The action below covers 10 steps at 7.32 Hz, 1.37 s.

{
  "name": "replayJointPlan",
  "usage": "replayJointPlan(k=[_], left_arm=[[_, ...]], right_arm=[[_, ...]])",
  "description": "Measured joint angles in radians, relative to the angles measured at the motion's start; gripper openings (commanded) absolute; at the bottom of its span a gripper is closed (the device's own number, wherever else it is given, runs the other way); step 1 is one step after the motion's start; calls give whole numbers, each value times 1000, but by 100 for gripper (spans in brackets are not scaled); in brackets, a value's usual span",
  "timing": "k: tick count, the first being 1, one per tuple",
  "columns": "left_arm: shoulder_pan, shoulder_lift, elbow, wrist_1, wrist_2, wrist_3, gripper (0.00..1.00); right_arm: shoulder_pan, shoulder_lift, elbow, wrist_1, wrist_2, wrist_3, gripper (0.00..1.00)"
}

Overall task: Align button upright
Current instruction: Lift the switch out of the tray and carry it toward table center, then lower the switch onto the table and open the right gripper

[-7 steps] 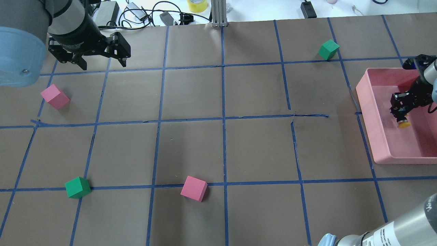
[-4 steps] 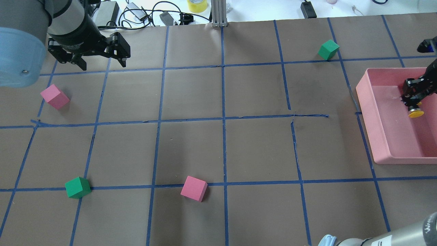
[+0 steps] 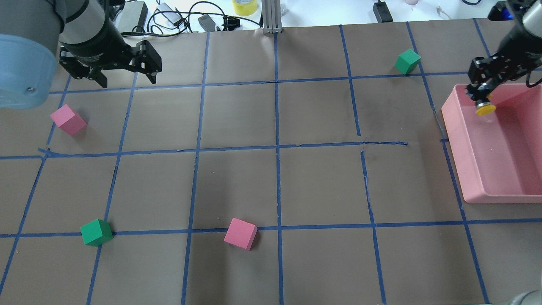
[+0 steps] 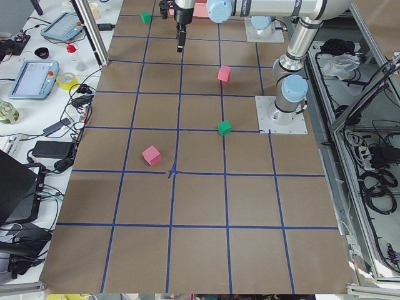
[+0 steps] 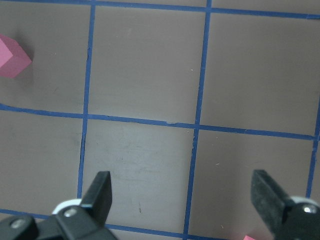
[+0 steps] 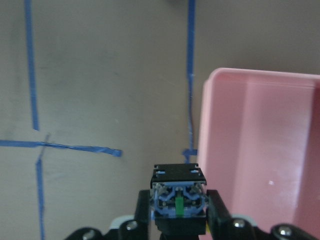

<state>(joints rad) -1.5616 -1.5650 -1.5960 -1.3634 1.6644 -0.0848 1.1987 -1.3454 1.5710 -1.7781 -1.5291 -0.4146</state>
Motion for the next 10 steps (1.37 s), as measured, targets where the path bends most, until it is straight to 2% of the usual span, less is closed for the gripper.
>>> replayJointPlan(k=[3, 6, 8, 10], left_arm=[[0, 1, -2, 1, 0, 0, 100], [0, 2, -3, 2, -1, 0, 100], [0, 2, -4, 2, 0, 1, 100], [0, 3, -4, 3, 0, 3, 100]], right_arm=[[307, 18, -1, -21, 9, 381, 0], [577, 105, 6, -186, 10, 706, 0], [685, 193, 7, -323, 9, 815, 0], [730, 263, 6, -434, 32, 847, 0]])
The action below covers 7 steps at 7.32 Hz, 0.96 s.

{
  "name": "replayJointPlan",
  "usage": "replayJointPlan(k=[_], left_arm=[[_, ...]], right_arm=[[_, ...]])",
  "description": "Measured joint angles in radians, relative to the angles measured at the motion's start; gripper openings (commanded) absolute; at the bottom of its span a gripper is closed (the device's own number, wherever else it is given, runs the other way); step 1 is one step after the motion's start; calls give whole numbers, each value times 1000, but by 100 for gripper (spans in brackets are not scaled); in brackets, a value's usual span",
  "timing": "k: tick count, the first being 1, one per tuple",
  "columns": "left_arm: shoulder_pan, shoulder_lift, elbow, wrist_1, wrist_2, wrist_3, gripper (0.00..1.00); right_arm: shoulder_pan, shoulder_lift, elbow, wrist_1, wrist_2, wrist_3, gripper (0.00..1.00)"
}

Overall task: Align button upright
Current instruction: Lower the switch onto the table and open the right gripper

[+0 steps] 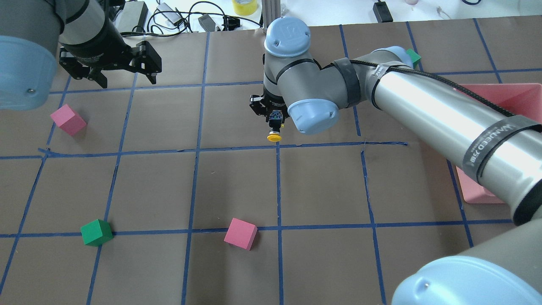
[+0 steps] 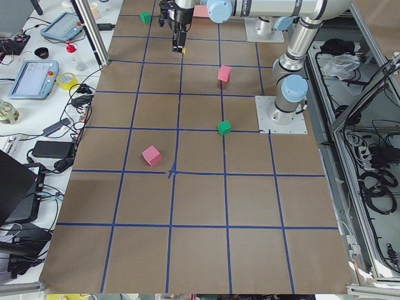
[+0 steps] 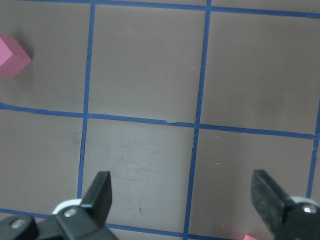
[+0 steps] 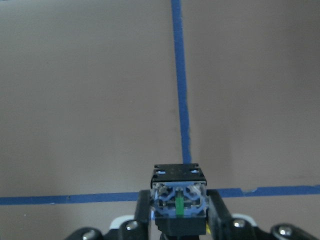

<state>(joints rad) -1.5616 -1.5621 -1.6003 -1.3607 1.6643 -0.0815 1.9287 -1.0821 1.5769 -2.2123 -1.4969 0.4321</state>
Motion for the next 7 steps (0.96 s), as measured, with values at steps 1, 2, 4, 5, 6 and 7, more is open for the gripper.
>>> replayJointPlan(k=[1, 2, 4, 5, 6, 7], left_arm=[[0, 0, -1, 0, 0, 2, 100], [0, -2, -1, 0, 0, 4, 100], [0, -9, -2, 0, -1, 0, 100], [0, -10, -2, 0, -1, -2, 100], [-2, -9, -3, 0, -1, -1, 100], [-4, -8, -4, 0, 0, 1, 100]], right_arm=[[10, 23, 1, -29, 11, -4, 0], [18, 44, 4, -49, 17, -22, 0], [22, 64, 19, -63, 19, -63, 0], [22, 66, 32, -64, 19, -77, 0], [22, 66, 42, -63, 19, -82, 0], [23, 66, 46, -62, 19, -83, 0]])
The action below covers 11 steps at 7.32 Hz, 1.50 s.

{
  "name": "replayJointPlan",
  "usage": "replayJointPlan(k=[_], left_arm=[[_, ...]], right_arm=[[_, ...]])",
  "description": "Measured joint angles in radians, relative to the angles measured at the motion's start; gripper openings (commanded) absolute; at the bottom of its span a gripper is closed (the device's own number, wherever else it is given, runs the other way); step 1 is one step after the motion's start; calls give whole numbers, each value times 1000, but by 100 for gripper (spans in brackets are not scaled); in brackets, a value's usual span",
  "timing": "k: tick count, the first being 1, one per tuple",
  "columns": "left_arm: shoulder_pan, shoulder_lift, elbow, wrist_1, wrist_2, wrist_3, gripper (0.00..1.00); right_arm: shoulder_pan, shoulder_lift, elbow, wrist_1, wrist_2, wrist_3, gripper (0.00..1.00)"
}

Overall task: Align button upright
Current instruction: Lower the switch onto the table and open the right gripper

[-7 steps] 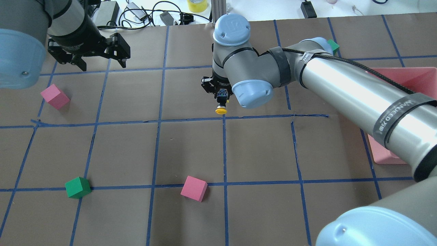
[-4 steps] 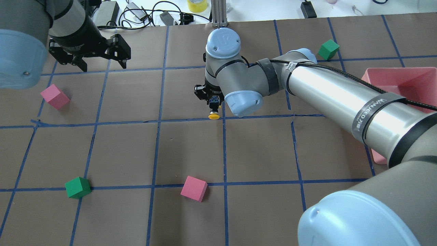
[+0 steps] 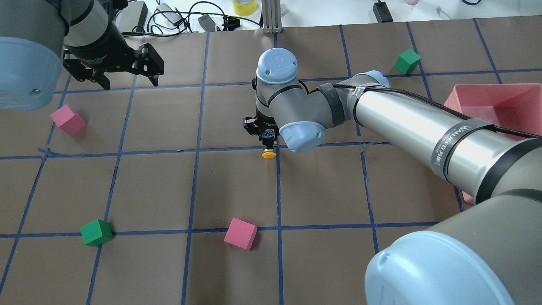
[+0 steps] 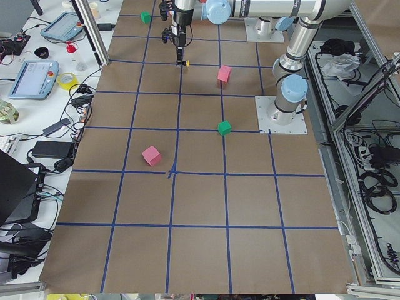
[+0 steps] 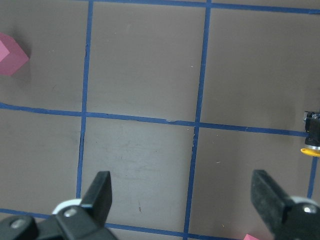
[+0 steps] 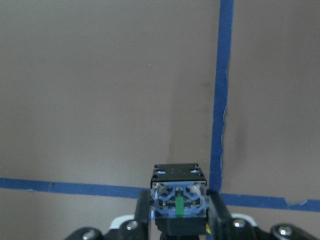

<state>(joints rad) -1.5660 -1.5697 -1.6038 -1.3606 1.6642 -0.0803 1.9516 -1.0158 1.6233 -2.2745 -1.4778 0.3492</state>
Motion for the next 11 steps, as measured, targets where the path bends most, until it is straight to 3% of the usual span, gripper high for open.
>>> replayJointPlan(k=[2, 4, 5, 6, 7, 8, 11], left_arm=[[-3, 3, -1, -1, 0, 2, 100], [-4, 4, -1, -2, 0, 2, 100], [-5, 4, -2, -2, 0, 2, 100], [-5, 4, -2, -2, 0, 1, 100], [-5, 4, -5, -2, 0, 0, 100], [-6, 6, -14, -1, 0, -1, 100], [-9, 12, -34, 1, 0, -2, 100]], right_arm=[[0, 1, 3, 0, 0, 0, 9], [0, 3, 5, -1, 1, 1, 42], [0, 3, 6, 0, 1, 1, 49], [0, 3, 6, 0, 1, 1, 65], [0, 1, 6, -1, 1, -1, 76], [0, -1, 7, -1, 1, -3, 96], [-1, -23, 5, -1, -1, -14, 100]])
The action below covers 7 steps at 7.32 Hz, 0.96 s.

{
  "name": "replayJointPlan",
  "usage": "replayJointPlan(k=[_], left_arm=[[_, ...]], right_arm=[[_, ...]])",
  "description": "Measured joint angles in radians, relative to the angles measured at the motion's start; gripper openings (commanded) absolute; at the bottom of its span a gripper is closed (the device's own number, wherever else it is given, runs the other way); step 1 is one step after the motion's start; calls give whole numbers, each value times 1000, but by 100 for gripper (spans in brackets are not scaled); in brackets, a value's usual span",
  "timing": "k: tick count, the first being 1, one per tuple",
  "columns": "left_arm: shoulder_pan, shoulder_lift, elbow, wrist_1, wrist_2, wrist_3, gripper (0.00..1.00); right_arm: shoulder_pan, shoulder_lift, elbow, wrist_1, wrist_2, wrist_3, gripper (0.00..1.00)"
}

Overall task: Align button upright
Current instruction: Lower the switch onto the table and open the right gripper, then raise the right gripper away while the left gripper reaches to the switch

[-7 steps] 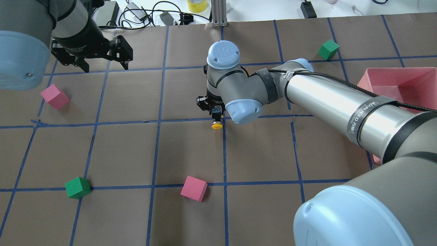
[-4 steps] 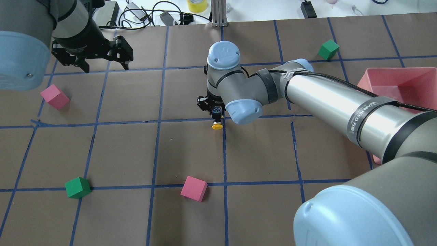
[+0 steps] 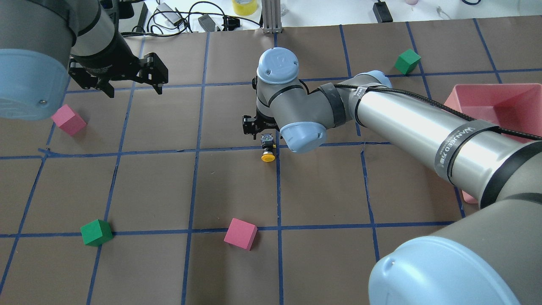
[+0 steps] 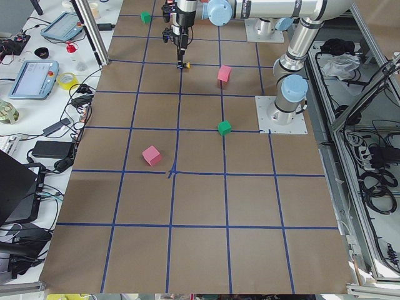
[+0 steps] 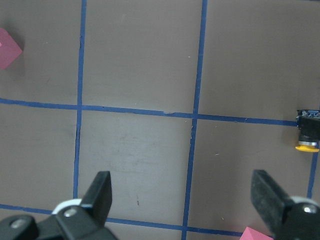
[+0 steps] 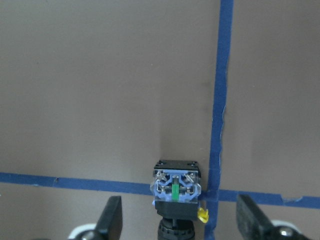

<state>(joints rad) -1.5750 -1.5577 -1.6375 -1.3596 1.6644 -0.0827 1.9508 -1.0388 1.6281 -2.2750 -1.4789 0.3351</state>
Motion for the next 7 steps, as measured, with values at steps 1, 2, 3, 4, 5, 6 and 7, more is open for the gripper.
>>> replayJointPlan(k=[1, 2, 3, 4, 5, 6, 7], left_arm=[[-1, 1, -1, -1, 0, 0, 100], [-2, 2, -3, -1, -1, -8, 100], [-4, 3, -10, -1, -2, -33, 100], [-6, 6, -25, 11, -4, -65, 100], [-15, 8, -51, 53, -7, -85, 100], [-43, 7, -84, 127, -6, -93, 100], [-81, 4, -126, 226, -4, -98, 100]], right_arm=[[-4, -25, -2, 7, -8, -22, 100], [-19, -65, -5, 40, -21, -46, 100], [-52, -119, -9, 114, -32, -59, 100], [-102, -181, -15, 209, -37, -76, 100], [-166, -255, -22, 322, -39, -119, 100], [-235, -328, -34, 441, -44, -184, 100], [-302, -395, -46, 539, -59, -265, 100]])
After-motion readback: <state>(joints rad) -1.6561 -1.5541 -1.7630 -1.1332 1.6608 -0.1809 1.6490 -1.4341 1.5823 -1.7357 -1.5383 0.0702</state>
